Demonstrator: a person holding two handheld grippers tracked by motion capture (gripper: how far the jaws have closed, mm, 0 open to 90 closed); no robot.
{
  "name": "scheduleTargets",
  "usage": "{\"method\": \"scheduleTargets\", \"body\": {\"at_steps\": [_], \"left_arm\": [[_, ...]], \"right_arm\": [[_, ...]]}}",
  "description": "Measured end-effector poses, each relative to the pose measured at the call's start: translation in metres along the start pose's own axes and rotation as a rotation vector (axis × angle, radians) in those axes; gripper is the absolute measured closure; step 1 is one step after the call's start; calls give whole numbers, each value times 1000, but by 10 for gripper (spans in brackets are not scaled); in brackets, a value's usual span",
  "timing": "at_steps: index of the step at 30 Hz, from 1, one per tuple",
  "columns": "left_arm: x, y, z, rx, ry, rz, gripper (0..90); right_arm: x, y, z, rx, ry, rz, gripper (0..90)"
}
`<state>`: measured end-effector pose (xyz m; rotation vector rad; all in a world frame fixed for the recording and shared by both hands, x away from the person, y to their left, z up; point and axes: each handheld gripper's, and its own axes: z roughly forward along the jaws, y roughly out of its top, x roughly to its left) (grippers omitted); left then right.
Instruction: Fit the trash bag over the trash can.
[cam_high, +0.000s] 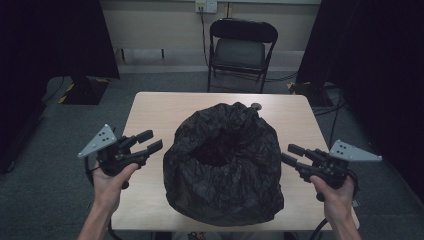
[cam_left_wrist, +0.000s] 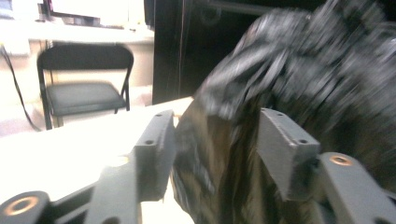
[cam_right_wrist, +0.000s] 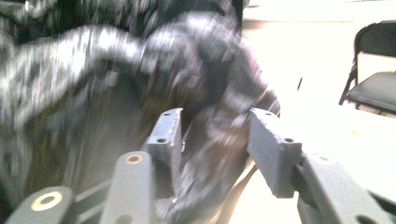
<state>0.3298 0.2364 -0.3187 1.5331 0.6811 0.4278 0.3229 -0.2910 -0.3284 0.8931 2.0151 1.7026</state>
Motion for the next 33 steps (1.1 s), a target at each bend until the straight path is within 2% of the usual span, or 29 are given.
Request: {"method": "scheduleTargets", "body": {"at_steps": [1,3,5,7,9,10,13,15,17,18,19,20,21,22,24,25,26,27,28,31,32,33], "left_arm": [[-4,7,-1,-7,-9,25,549],[-15,19,-2,-31,-35,63,578],[-24,29,2,-59,-75,81,609],[-31,39,10,-48,-93,108,604],[-35,47,22,-45,-110,108,550],[-37,51,29,-31,-122,106,489],[-41,56,49,41,-150,117,356],[-43,56,59,80,-131,126,336],[-41,56,66,92,-118,113,358],[-40,55,68,93,-115,100,430],[-38,54,69,96,-100,91,552],[-36,53,70,98,-78,91,633],[-33,52,70,94,-93,92,810],[-30,51,70,86,-84,78,870],[-20,48,70,63,-82,29,900],[-16,46,70,61,-64,14,900],[-16,46,70,61,-64,14,900],[-6,40,68,50,-51,-21,900],[-1,37,67,48,-39,-35,900],[10,24,64,62,-10,-66,900],[13,20,63,73,13,-76,900],[16,15,63,81,15,-91,900]], "right_arm": [[-2,6,-1,-24,5,5,597],[-4,19,1,-55,1,-1,622],[-4,33,6,-71,14,-18,633],[-3,45,14,-71,27,-32,622],[-1,54,24,-53,46,-48,588],[0,57,29,-42,49,-53,574],[1,63,41,-24,76,-48,535],[1,65,47,-15,90,-42,528],[0,65,54,8,97,-34,528],[0,64,57,21,93,-31,529],[-1,63,60,29,100,-24,551],[-2,62,62,37,108,-19,596],[-2,61,64,36,107,-18,643],[-4,61,66,33,108,-10,700],[-6,59,68,22,93,2,802],[-8,58,69,6,90,14,850],[-9,57,70,-11,86,22,881],[-9,57,70,-11,55,19,894],[-10,57,71,-13,37,18,900],[-13,51,74,3,5,20,900],[-15,49,74,8,-2,25,900],[-17,46,75,15,-6,33,900]]}}
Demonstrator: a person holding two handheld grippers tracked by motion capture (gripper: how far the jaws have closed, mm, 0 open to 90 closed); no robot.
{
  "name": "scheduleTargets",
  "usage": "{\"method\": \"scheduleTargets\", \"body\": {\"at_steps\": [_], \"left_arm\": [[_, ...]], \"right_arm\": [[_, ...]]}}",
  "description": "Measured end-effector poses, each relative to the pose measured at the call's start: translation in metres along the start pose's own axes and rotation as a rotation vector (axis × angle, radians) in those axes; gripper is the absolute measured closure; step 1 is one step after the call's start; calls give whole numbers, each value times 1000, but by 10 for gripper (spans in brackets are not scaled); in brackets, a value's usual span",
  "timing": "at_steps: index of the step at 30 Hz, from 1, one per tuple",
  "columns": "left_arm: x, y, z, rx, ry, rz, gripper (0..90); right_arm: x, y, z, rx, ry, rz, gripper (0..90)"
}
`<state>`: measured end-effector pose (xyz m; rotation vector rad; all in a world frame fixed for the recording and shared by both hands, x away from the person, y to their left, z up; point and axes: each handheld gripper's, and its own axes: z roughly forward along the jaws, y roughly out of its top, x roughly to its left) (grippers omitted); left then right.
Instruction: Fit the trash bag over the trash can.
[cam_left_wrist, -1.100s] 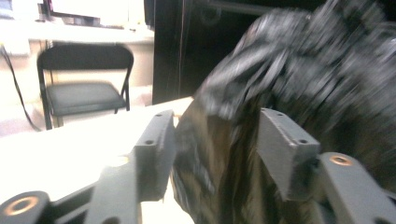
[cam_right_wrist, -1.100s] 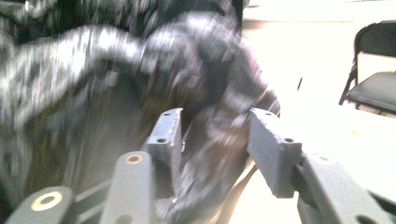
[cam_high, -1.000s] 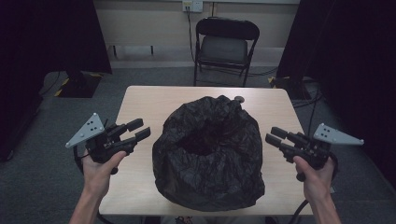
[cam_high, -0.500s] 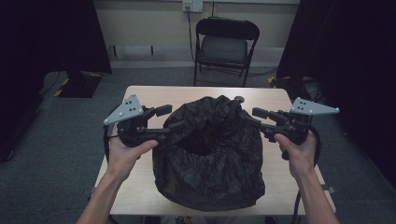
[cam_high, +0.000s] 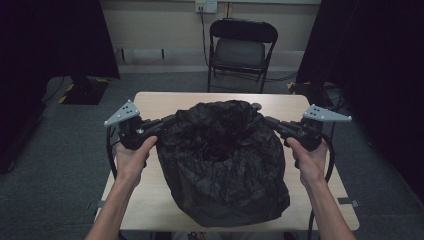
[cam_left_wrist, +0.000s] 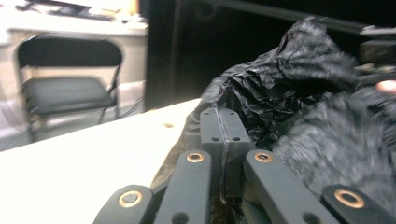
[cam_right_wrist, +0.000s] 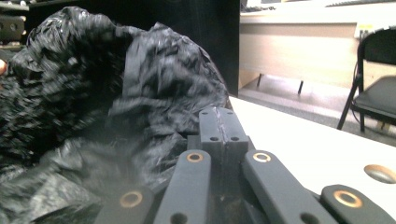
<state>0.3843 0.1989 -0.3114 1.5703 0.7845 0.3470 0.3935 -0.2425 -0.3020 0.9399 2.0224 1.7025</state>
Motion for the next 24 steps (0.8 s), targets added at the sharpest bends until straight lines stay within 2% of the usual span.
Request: {"method": "scheduleTargets", "body": {"at_steps": [4,11,14,17,20,23,24], "left_arm": [[5,-19,11,66,12,-16,900],[7,-48,35,122,12,-42,900],[6,-52,41,140,17,-32,900],[6,-53,47,139,7,-33,900],[8,-53,55,137,9,-31,900],[8,-54,60,122,-16,-52,896],[7,-54,60,118,-11,-50,862]], "right_arm": [[-7,-13,5,25,-19,20,900],[-9,-41,10,30,-36,52,900],[-9,-53,12,50,-30,62,900],[-10,-63,14,63,-32,68,900],[-12,-68,15,63,-34,78,900],[-13,-72,15,73,-29,77,900],[-13,-72,15,72,-17,73,881]]}}
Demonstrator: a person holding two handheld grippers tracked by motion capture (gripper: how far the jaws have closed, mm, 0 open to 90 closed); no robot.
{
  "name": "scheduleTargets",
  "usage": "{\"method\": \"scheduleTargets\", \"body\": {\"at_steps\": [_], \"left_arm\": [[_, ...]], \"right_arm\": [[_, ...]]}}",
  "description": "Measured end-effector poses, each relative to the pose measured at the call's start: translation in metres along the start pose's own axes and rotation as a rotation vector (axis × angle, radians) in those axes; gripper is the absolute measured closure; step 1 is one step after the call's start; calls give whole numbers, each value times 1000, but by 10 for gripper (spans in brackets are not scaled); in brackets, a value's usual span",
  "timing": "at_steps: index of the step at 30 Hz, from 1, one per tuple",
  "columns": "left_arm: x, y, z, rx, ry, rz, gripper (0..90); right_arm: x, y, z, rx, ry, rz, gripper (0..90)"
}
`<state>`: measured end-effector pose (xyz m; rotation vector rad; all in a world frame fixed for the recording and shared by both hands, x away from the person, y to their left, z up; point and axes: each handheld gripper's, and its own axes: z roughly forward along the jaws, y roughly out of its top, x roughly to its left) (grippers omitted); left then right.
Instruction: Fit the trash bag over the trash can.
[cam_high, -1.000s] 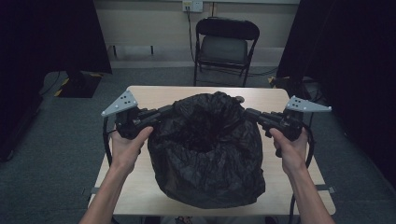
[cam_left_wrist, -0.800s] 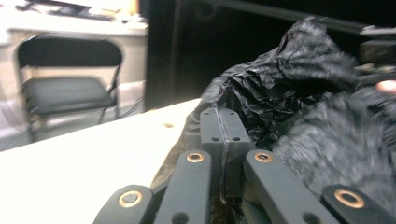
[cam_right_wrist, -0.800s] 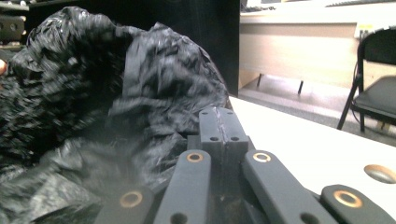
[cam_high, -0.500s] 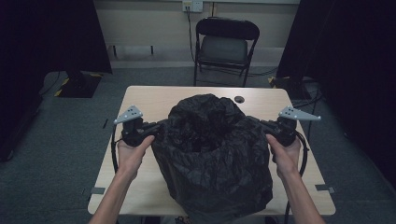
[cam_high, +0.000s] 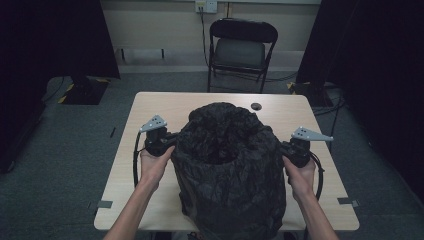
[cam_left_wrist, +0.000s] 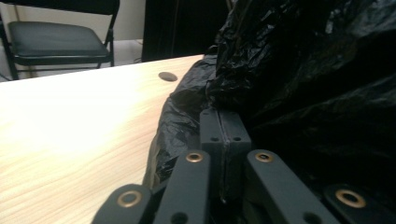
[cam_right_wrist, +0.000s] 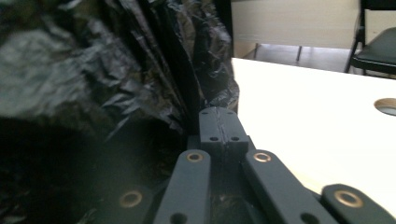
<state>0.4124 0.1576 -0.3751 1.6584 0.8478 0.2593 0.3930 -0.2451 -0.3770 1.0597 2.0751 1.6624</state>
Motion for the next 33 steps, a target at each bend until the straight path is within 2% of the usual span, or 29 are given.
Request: {"method": "scheduleTargets", "body": {"at_steps": [1,2,5,7,10,12,14,18,20,22,23,27,29,31,32,33], "left_arm": [[-1,0,-1,5,12,10,803],[-1,0,-4,3,21,14,752],[2,1,-18,-27,49,-4,544],[5,2,-29,-55,41,-9,524],[8,1,-37,-57,43,-1,492],[10,0,-39,-61,39,-5,492],[10,-2,-38,-70,19,-14,491],[6,-3,-34,-69,0,2,459],[3,-3,-32,-70,-8,5,459],[2,-3,-31,-77,-22,2,453],[2,-3,-30,-76,-20,2,453],[1,-3,-25,-72,-24,-3,452],[2,-3,-22,-79,-36,-18,452],[1,-3,-19,-78,-41,-17,452],[0,-3,-17,-76,-43,-18,452],[0,-3,-16,-77,-46,-21,456]], "right_arm": [[0,0,-1,-3,13,-12,821],[1,1,-3,-10,3,-11,761],[-1,5,-12,-30,-14,0,538],[0,9,-22,-43,-21,-2,476],[3,12,-43,-52,-41,-24,406],[6,11,-59,-72,-36,-26,358],[10,10,-74,-87,-5,-24,340],[25,6,-95,-100,18,-54,295],[31,5,-102,-115,49,-60,280],[39,5,-108,-127,92,-75,233],[43,5,-111,-135,127,-73,231],[59,2,-118,-136,212,-89,193],[66,-3,-116,-110,225,-105,190],[70,-9,-108,-69,257,-118,258],[72,-13,-104,-53,255,-129,336],[73,-16,-99,-38,251,-146,460]]}}
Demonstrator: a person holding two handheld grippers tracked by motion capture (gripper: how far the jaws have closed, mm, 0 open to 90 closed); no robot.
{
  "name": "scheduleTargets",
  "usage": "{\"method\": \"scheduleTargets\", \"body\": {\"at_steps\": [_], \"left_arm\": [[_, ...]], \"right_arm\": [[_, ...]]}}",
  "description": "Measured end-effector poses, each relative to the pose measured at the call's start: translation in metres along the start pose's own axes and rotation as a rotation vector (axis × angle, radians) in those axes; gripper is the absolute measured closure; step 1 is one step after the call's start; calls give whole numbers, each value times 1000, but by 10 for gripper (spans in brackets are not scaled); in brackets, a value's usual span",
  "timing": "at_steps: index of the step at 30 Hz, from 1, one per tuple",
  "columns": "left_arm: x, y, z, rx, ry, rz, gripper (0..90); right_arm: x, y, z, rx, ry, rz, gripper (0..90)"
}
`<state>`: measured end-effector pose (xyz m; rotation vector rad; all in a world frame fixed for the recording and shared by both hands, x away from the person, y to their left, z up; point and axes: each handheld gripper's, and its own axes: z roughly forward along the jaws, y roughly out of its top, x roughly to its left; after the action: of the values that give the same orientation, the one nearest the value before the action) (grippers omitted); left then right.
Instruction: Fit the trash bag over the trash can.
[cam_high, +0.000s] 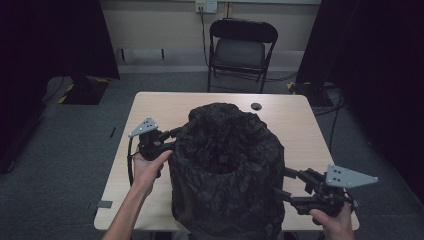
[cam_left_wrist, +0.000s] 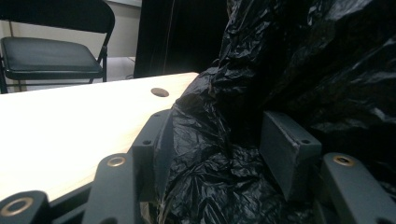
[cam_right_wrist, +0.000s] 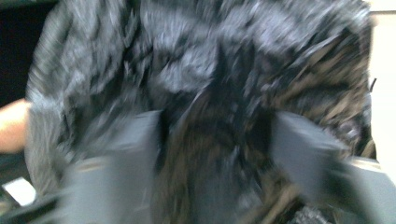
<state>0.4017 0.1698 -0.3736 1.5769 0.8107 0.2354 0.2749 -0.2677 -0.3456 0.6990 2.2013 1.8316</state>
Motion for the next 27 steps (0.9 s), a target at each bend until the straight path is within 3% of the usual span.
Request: {"method": "scheduleTargets", "body": {"at_steps": [3,5,13,16,20,24,27], "left_arm": [[0,0,2,-4,-7,9,463],[0,0,4,-5,-17,7,475],[-5,-1,13,-5,-80,11,554],[-11,-1,15,6,-88,36,561],[-14,0,16,18,-68,50,473],[-14,0,11,22,-12,65,343],[-13,1,6,22,32,66,308]], "right_arm": [[-1,-8,9,28,-7,-47,752],[-3,-14,12,45,-29,-68,842],[-21,-35,15,109,-94,-61,900],[-26,-37,10,109,-118,-60,865],[-31,-37,1,95,-139,-29,683],[-33,-34,-8,71,-171,1,488],[-34,-33,-12,58,-177,13,444]]}}
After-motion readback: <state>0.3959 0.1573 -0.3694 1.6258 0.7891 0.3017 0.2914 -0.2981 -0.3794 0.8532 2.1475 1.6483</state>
